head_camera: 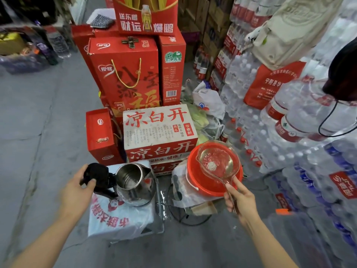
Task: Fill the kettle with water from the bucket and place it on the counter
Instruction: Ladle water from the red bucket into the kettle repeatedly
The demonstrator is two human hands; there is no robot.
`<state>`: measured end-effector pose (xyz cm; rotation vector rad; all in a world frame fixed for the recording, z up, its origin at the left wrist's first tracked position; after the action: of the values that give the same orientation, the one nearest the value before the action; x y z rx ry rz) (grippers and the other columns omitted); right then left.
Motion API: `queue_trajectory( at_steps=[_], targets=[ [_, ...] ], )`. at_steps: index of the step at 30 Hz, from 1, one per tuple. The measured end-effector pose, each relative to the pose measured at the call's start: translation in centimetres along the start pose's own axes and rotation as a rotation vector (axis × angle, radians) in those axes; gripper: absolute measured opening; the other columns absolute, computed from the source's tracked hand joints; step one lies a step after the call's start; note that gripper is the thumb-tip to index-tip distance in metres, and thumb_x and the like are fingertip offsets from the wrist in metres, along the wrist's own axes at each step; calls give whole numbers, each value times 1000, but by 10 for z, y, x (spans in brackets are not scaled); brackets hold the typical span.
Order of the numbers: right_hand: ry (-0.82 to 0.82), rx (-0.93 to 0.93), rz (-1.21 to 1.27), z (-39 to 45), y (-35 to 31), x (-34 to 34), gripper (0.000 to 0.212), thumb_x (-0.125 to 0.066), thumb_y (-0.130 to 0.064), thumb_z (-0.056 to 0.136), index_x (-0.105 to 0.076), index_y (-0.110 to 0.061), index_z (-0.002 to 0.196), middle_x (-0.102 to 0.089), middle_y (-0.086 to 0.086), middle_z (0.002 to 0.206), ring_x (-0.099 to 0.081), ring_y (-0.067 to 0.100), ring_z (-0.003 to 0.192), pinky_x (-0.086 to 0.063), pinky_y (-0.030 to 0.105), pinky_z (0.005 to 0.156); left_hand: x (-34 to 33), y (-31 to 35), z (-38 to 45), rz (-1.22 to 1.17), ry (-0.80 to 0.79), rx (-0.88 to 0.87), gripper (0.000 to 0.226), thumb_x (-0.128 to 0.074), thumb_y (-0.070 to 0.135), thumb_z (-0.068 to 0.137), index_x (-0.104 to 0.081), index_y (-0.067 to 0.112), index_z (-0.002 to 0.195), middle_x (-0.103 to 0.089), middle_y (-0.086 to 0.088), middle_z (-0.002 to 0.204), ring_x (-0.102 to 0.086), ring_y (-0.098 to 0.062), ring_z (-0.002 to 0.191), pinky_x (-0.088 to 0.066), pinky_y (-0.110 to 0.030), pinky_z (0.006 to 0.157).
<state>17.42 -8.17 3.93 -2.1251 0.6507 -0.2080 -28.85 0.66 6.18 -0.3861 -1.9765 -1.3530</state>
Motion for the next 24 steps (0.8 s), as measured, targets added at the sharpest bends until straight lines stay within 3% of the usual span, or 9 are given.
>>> queue_trajectory(
  at_steps=[2,4,6,8,9,13,17,24],
  targets=[
    [-41,44,7,-21,-15,-9,110,-92,-39,56,-37,-25,150,-54,12,56,-39,16,36,-34,24,34,0,1,0,-3,-13,-12,56,-59,12,91,-44,24,144,-60,-23,130,-59,-41,111,-47,-51,88],
    [-67,102,2,-38,-26,-18,133,-96,-49,33,-37,-26,150,-55,12,55,-40,15,34,-33,22,32,0,1,1,-3,-27,-28,57,-60,11,91,-43,23,144,-60,-21,129,-58,-39,114,-47,-48,90],
    [-99,132,-7,-51,-32,-29,115,-92,-37,51,-36,-24,151,-54,12,54,-39,13,32,-32,20,32,0,2,2,-17,-41,-38,58,-61,7,89,-44,22,143,-61,-19,129,-58,-37,115,-47,-46,91],
    [-142,147,-7,-62,-33,-42,85,-76,-12,77,-36,-23,151,-53,12,54,-38,13,32,-33,20,32,1,3,4,-36,-71,-51,61,-63,8,87,-44,22,144,-59,-17,133,-57,-34,119,-46,-46,98],
    [-161,145,-8,-67,-32,-50,80,-72,-7,80,-37,-24,150,-52,12,54,-38,13,33,-33,21,32,1,2,5,-39,-91,-61,62,-64,9,87,-43,23,144,-58,-15,135,-56,-33,121,-45,-47,100],
    [-212,181,-24,-90,-21,-92,97,-87,-29,61,-41,-30,146,-53,11,53,-38,15,33,-35,23,33,5,-2,8,-35,-139,-95,66,-66,12,86,-41,26,145,-57,-11,137,-54,-29,124,-46,-46,101],
    [-202,175,-105,-97,9,-121,67,-63,-1,90,-42,-25,149,-53,13,55,-37,18,37,-34,24,37,10,-2,9,1,-145,-154,67,-68,13,85,-40,24,145,-57,-9,137,-55,-28,123,-45,-43,101],
    [-107,200,-229,-107,42,-173,65,-62,-2,93,-42,-30,148,-51,13,57,-37,16,36,-30,21,33,16,-1,11,-15,-181,-222,68,-70,11,83,-42,17,145,-55,-11,138,-55,-26,122,-41,-34,101]
  ],
)
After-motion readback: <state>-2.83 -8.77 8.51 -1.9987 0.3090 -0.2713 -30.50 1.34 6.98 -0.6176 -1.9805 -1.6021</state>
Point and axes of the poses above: each hand's wrist, its own z-axis towards the middle knuckle, its own x-axis out of the back of the hand, y = z × x, the point moved 4 cm from there along z, towards the middle knuckle
